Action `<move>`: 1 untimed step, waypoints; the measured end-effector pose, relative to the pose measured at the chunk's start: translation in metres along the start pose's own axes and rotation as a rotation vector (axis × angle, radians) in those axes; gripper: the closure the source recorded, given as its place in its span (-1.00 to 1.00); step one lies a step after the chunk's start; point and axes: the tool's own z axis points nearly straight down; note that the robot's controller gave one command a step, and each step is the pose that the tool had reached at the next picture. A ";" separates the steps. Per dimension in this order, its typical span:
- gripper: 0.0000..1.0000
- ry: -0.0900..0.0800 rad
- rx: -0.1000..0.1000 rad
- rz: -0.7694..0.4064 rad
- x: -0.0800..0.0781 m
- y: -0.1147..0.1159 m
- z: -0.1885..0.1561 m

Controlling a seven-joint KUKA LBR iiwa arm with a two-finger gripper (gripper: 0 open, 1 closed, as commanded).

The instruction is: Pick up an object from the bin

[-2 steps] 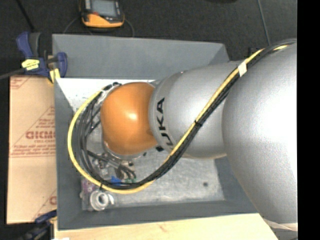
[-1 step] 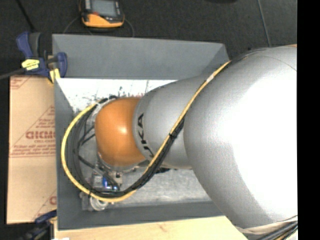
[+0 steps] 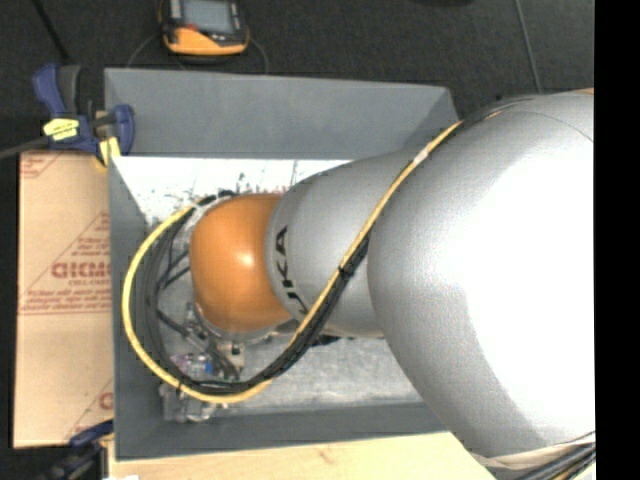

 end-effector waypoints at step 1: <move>-1.00 0.001 0.003 -0.144 -0.005 -0.001 0.049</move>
Offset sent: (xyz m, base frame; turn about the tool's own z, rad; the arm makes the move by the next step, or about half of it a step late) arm 0.0043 -0.0007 -0.0489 -0.1452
